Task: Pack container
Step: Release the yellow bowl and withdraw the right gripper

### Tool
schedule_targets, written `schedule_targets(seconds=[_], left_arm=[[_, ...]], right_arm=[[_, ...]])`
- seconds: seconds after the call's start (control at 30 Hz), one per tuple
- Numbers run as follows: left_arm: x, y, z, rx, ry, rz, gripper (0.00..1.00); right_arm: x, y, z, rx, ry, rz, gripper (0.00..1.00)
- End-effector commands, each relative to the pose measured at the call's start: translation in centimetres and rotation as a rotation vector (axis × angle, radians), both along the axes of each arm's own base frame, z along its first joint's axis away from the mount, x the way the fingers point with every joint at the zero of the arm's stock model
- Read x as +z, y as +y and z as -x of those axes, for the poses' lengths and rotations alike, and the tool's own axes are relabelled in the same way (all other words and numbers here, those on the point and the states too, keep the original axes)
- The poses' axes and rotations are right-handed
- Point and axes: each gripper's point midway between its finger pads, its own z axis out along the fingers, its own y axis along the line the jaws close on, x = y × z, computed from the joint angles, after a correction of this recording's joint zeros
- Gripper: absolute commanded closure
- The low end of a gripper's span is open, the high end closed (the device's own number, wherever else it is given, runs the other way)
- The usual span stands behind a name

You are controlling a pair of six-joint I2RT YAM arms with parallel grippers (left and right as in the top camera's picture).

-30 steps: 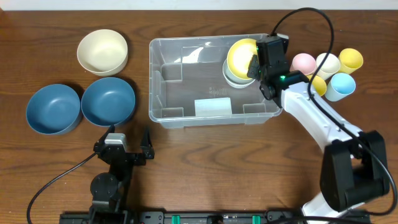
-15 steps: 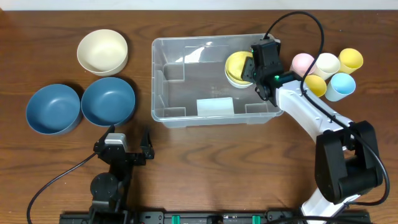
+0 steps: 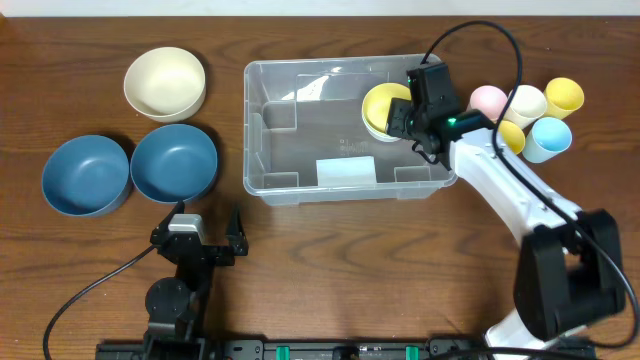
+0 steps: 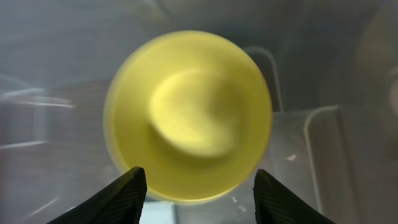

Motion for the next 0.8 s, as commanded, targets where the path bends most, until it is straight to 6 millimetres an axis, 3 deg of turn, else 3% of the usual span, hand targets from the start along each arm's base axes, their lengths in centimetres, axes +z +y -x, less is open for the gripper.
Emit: schedule_targets(seconds=[0.0, 0.2, 0.33, 0.43, 0.6, 0.77], left_arm=[[-1.7, 0.5, 0.0, 0.023, 0.049, -0.021, 0.02], [-1.7, 0.5, 0.0, 0.023, 0.048, -0.021, 0.02], [-1.7, 0.5, 0.0, 0.023, 0.049, -0.021, 0.02], [-1.7, 0.5, 0.0, 0.023, 0.048, -0.021, 0.02], [-1.7, 0.5, 0.0, 0.023, 0.049, -0.021, 0.02], [-1.7, 0.5, 0.0, 0.023, 0.048, -0.021, 0.02]], right_arm=[[8.3, 1.5, 0.3, 0.068, -0.145, -0.038, 0.41], [15.6, -0.7, 4.6, 0.051, -0.179, -0.034, 0.3], [17.9, -5.7, 7.5, -0.099, -0.176, 0.041, 0.21], [17.8, -10.0, 9.1, -0.233, -0.138, 0.088, 0.18], [15.6, -15.7, 10.0, -0.4, -0.026, 0.111, 0.16], [12.1, -19.1, 9.5, -0.489, 0.102, 0.09, 0.16]])
